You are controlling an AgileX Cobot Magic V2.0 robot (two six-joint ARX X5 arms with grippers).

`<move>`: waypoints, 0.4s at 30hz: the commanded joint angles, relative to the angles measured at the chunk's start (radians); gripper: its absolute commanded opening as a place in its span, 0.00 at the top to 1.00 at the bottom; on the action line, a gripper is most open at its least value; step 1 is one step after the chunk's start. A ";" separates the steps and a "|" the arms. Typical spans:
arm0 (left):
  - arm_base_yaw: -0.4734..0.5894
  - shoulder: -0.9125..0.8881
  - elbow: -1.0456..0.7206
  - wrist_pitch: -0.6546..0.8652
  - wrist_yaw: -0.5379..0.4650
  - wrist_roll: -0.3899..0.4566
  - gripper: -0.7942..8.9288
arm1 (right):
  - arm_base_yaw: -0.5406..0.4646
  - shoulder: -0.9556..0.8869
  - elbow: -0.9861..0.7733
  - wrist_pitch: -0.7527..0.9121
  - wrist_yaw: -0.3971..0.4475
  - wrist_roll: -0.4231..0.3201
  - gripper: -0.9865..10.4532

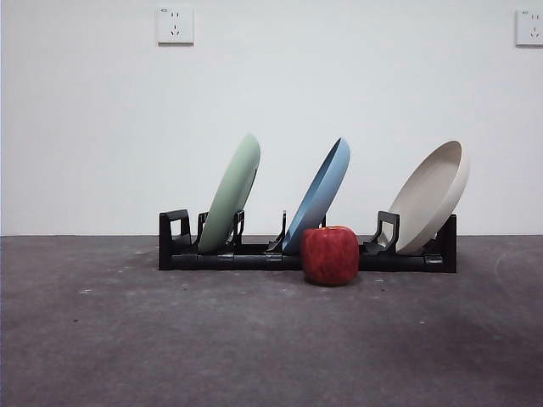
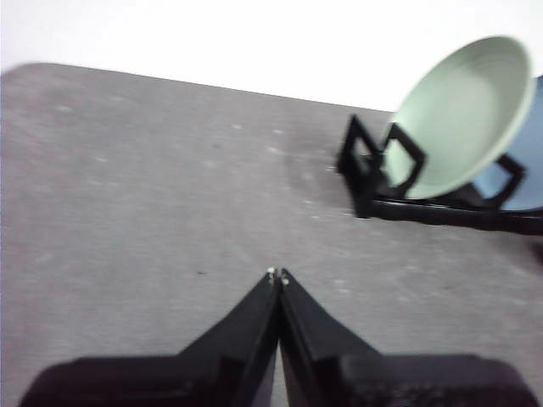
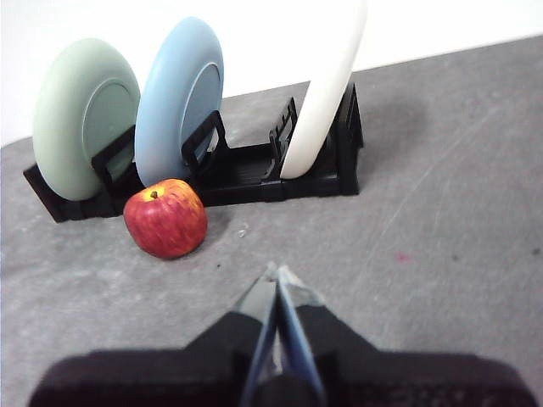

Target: Take the green plate from the plate rack,put the plate on the table,take the apple from the table,put the apple in the plate

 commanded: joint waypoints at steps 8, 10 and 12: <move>0.002 0.027 0.132 -0.061 0.091 -0.098 0.93 | 0.002 0.064 0.148 -0.002 -0.005 0.122 0.92; 0.002 0.051 0.175 -0.084 0.114 -0.098 0.93 | 0.002 0.105 0.194 -0.016 -0.030 0.121 0.92; 0.003 0.080 0.214 -0.104 0.143 -0.097 0.93 | 0.002 0.148 0.245 -0.048 -0.053 0.115 0.92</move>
